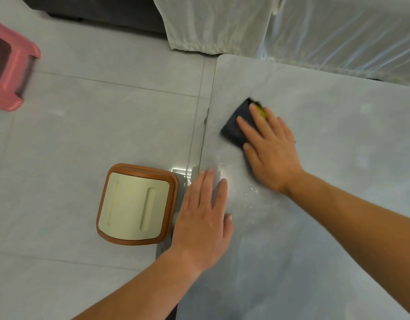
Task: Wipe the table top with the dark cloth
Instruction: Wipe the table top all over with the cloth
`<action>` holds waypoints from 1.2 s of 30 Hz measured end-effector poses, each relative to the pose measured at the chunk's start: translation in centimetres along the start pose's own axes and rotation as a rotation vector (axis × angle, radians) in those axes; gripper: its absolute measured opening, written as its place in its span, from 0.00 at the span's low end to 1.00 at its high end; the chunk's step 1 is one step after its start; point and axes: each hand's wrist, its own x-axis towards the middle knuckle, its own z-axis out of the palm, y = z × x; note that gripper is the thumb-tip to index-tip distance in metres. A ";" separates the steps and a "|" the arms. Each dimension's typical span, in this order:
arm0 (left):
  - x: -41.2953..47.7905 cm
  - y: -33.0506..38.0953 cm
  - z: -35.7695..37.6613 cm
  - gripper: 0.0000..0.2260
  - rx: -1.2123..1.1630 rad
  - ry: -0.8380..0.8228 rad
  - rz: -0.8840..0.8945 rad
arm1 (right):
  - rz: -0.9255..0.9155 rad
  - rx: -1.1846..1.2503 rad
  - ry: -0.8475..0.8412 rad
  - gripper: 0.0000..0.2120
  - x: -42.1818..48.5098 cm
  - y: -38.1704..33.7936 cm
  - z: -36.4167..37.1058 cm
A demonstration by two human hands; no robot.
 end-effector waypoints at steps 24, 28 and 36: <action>-6.3 1.7 2.0 0.28 0.021 -0.061 -0.092 | 0.149 0.054 -0.026 0.27 -3.7 -0.6 0.1; -7.6 2.4 2.4 0.28 0.000 -0.076 -0.124 | -0.028 -0.004 -0.002 0.26 -8.9 -2.9 1.5; -9.1 3.2 3.3 0.29 0.003 -0.065 -0.137 | -0.145 -0.008 -0.065 0.27 -3.7 -3.1 1.2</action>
